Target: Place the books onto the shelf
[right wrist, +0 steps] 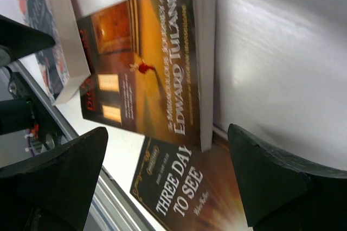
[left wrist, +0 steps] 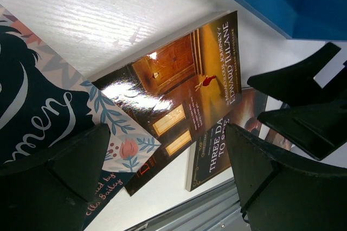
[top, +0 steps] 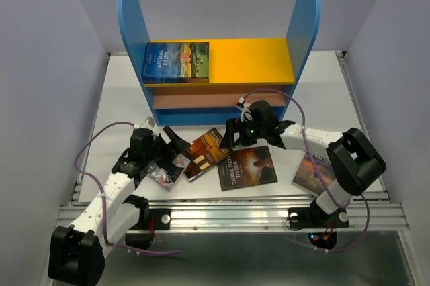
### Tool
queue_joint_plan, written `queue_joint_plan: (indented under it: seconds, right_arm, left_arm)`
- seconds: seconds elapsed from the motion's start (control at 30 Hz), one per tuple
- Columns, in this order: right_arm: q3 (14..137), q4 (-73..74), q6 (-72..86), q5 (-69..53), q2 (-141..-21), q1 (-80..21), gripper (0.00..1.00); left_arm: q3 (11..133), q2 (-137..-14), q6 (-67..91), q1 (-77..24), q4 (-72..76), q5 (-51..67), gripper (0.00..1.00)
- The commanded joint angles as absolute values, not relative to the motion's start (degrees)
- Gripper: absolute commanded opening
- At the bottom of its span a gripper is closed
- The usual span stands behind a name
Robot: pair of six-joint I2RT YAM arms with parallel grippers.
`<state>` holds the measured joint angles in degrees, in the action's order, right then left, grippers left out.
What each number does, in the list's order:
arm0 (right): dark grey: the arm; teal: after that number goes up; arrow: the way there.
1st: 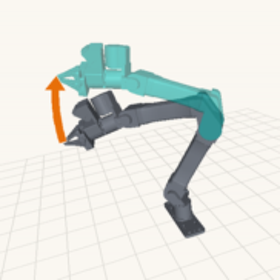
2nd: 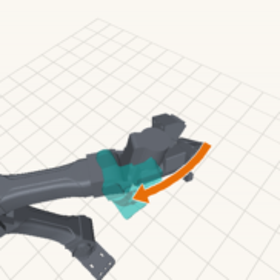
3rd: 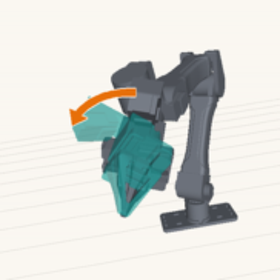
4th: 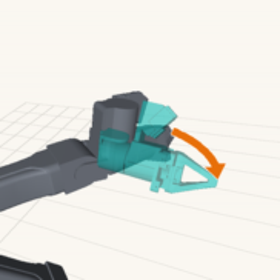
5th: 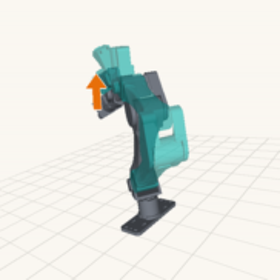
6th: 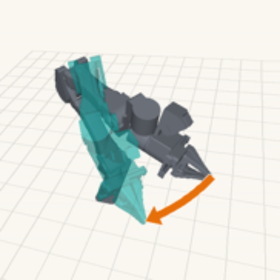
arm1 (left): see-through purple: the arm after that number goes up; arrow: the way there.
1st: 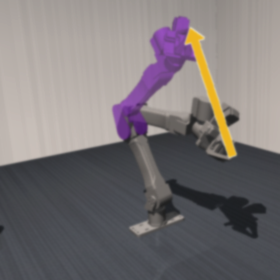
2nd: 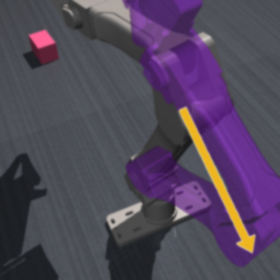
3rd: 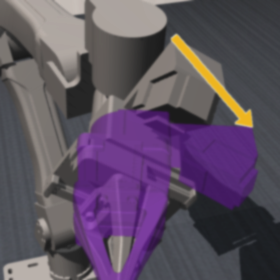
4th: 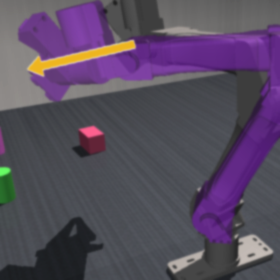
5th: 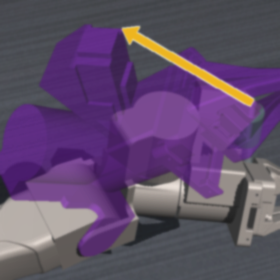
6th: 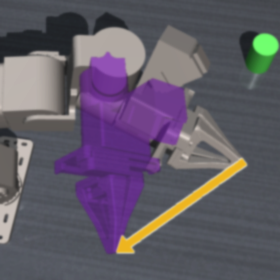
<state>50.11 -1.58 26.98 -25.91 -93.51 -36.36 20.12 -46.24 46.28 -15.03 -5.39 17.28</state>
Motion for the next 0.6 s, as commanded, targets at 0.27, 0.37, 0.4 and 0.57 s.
queue_joint_plan:
  seconds: [0.27,0.37,0.4,0.57]
  right_arm:
    - [45.0,0.6,28.1,-22.1,-87.6,-36.4,0.98]
    - [45.3,-1.2,28.2,-21.2,-89.4,-36.4,0.98]
    - [45.4,-1.1,28.4,-20.9,-89.9,-36.4,0.97]
    - [43.8,-3.3,28.0,-17.5,-91.0,-37.6,0.97]
  left_arm:
    - [20.1,-46.1,45.6,-15.5,-3.2,16.2,0.99]
    - [19.9,-46.8,45.8,-15.6,-2.8,16.2,0.99]
    - [19.9,-46.8,45.8,-15.6,-2.8,16.2,0.99]
    - [19.4,-46.0,46.1,-15.6,-2.7,16.1,0.99]
